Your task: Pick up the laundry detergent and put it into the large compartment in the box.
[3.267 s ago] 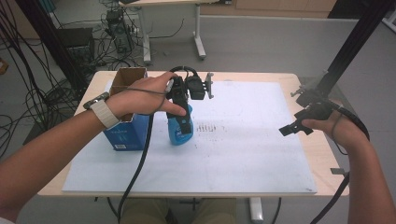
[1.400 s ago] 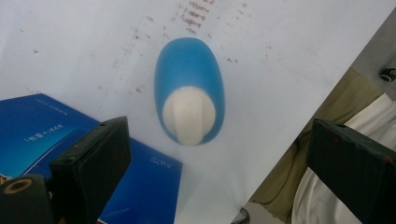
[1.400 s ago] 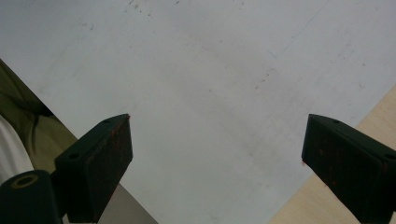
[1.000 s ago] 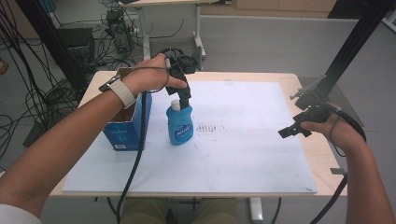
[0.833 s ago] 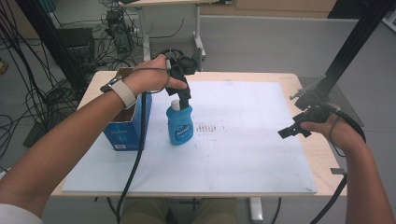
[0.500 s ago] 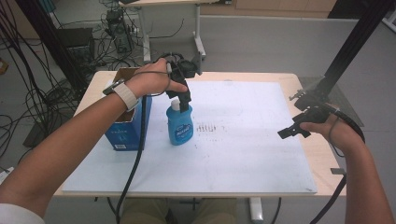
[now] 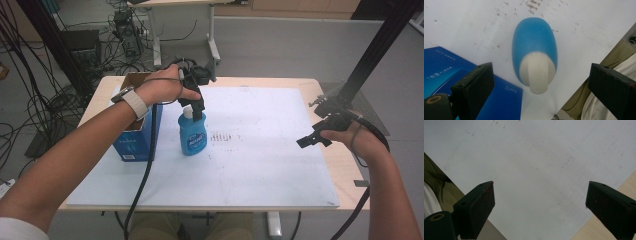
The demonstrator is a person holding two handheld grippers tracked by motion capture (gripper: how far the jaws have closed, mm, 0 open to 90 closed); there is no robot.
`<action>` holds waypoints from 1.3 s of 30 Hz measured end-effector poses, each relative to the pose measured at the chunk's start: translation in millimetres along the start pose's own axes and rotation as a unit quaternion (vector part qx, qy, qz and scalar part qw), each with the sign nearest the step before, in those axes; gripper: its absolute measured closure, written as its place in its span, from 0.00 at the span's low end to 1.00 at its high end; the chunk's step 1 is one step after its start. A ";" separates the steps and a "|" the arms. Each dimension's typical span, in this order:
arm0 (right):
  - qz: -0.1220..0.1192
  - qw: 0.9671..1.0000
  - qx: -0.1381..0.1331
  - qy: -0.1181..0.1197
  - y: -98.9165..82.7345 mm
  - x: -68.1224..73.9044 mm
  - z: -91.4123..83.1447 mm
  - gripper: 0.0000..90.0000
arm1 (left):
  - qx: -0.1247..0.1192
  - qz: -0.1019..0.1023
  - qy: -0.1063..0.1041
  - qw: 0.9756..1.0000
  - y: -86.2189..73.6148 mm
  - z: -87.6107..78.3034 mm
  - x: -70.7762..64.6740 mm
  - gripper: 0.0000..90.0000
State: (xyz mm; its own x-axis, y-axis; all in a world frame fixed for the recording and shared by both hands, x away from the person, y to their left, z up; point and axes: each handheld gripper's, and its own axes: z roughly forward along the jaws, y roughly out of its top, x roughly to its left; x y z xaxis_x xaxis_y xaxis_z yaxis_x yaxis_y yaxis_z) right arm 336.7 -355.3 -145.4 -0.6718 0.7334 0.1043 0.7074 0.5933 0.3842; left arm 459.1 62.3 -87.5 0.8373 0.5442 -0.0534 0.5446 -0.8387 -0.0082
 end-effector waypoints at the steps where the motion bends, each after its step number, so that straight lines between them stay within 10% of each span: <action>1: 0.000 1.000 -0.001 0.000 -0.3 -0.1 0.0 0.09 | -0.001 0.000 0.000 1.000 -0.4 -0.1 0.2 0.08; 39: 0.000 1.000 -0.002 -0.002 -2.7 0.3 -2.6 0.09 | -0.003 -0.003 -0.001 1.000 -2.4 -1.9 0.3 0.09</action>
State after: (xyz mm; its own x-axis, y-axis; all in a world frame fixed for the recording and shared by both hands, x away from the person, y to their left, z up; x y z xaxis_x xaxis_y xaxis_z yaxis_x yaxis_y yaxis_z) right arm 334.0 -357.5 -144.0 -0.6705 0.7351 0.1006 0.7068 0.5915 0.3880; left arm 458.1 64.5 -85.6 0.8336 0.5495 -0.0556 0.5502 -0.8350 -0.0024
